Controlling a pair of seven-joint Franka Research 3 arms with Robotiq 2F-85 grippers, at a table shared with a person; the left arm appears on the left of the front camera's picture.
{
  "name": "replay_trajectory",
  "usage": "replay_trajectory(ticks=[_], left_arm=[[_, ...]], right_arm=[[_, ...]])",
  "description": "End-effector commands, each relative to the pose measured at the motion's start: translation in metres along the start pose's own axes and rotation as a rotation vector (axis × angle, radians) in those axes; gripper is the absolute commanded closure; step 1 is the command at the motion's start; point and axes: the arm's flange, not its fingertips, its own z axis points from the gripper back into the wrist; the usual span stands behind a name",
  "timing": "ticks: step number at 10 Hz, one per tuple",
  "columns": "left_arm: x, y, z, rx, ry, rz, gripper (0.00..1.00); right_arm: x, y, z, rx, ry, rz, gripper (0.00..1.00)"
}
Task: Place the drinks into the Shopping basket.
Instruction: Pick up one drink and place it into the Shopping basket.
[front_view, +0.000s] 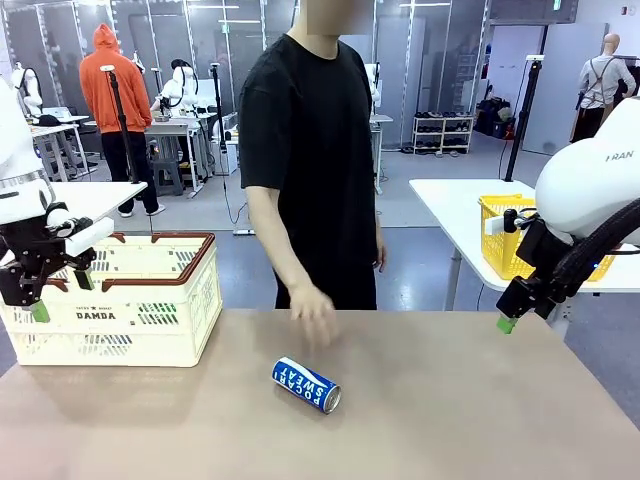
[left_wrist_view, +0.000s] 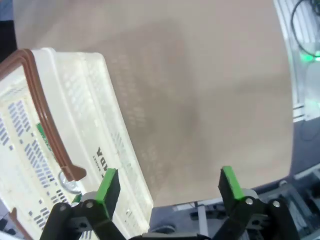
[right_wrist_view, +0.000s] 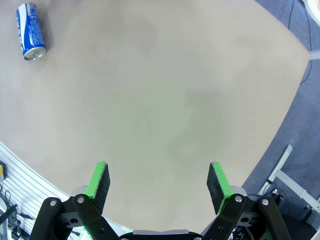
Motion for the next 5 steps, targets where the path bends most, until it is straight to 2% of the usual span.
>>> replay_trajectory(ticks=[1,5], left_arm=[[-0.0027,0.0034,0.0109,0.01,0.009,0.042,0.0],[-0.0032,0.0019,0.0078,0.015,0.002,0.024,0.0]], right_arm=[[0.0004,-0.0013,0.002,0.002,0.004,0.011,0.03],[0.0004,-0.0013,0.002,0.002,0.004,0.011,0.03]])
